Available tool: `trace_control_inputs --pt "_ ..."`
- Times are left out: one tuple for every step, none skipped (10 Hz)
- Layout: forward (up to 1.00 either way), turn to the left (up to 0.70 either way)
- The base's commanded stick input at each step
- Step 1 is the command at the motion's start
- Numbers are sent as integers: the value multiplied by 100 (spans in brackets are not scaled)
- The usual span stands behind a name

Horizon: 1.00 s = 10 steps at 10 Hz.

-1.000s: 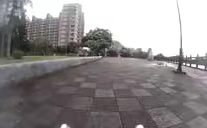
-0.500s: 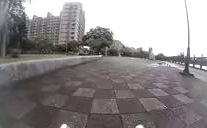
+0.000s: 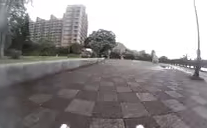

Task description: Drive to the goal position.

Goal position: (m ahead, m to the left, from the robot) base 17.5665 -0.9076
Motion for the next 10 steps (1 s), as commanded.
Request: trace_control_inputs --pt "85 1" --pt "85 1" --pt "85 -5" --pt "85 -25" --pt "85 -33" --pt "85 -33" --pt "85 -33" --pt "85 -31" --pt "85 -29" --pt "85 -13"
